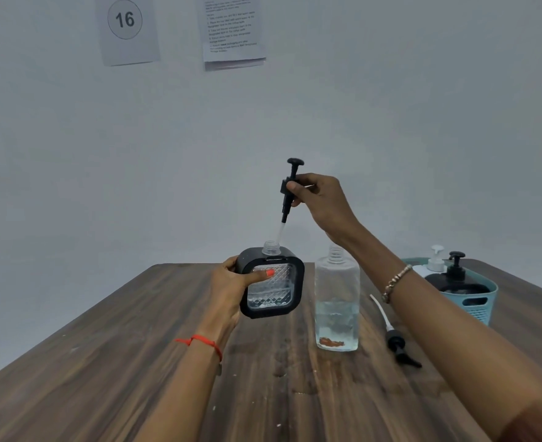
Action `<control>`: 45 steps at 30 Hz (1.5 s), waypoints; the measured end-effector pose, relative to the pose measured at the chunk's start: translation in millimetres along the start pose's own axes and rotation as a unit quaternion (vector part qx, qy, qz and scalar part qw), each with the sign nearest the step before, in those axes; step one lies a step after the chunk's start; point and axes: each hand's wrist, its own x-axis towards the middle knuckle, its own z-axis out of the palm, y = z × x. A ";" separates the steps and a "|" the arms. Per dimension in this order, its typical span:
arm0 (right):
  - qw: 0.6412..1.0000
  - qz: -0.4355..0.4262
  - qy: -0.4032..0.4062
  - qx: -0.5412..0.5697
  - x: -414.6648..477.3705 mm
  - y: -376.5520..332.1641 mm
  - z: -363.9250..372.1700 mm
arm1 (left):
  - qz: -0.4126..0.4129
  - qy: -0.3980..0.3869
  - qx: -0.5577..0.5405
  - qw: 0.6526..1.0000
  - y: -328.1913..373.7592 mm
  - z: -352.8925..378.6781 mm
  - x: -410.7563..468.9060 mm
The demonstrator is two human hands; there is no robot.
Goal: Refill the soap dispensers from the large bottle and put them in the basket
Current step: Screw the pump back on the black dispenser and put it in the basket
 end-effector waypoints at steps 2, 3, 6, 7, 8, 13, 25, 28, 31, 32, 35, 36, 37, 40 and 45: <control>1.000 -0.002 -0.006 -0.011 -1.8 0.9 -0.5 | 0.000 -0.012 0.006 1.000 -1.1 3.1 -1.8; 1.000 -0.001 -0.010 -0.016 -2.4 1.4 -0.7 | 0.000 -0.017 0.007 1.000 -1.8 4.3 -2.7; 0.997 0.020 -0.065 -0.039 -8.0 6.1 0.1 | -0.001 -0.024 0.001 1.000 -2.3 7.8 -4.7; 0.993 0.035 -0.097 -0.059 -11.4 8.9 1.2 | 0.000 -0.027 -0.003 1.000 -1.9 9.1 -4.9; 0.987 0.052 -0.131 -0.082 -15.0 12.8 2.5 | 0.001 -0.030 -0.006 1.000 -1.4 10.3 -5.2; 0.971 0.078 -0.201 -0.108 -27.9 30.7 -1.1 | 0.002 -0.035 -0.006 0.999 -0.3 11.8 -4.2; 0.960 0.108 -0.256 0.011 -33.7 48.3 -12.8 | -0.028 -0.075 -0.034 0.996 -6.2 9.1 -9.9; 0.981 0.102 -0.160 -0.045 -39.8 48.6 -5.1 | -0.020 -0.070 -0.025 0.997 -8.2 11.6 -9.6; 0.988 0.088 -0.063 -0.108 -45.1 50.8 6.0 | -0.021 -0.064 -0.024 0.997 -11.9 12.9 -9.1; 0.990 0.085 -0.051 -0.104 -46.0 52.0 7.1 | -0.023 -0.063 -0.026 0.997 -12.7 12.8 -9.5; 0.990 0.117 -0.059 -0.042 -44.8 53.8 0.4 | -0.028 -0.056 -0.035 0.997 -14.0 12.4 -10.3; 0.989 0.128 -0.074 -0.019 -44.3 54.1 -1.2 | -0.027 -0.053 -0.036 0.998 -13.8 12.0 -10.1; 0.987 0.136 -0.086 0.005 -43.7 54.9 -1.9 | -0.026 -0.051 -0.033 0.998 -13.3 12.0 -9.7; 0.980 0.151 -0.102 0.082 -42.7 57.8 -0.8 | -0.023 -0.049 -0.032 0.998 -11.4 13.3 -9.4; 0.976 0.156 -0.101 0.113 -42.0 58.0 -1.1 | -0.021 -0.043 -0.055 0.997 -9.2 11.4 -9.1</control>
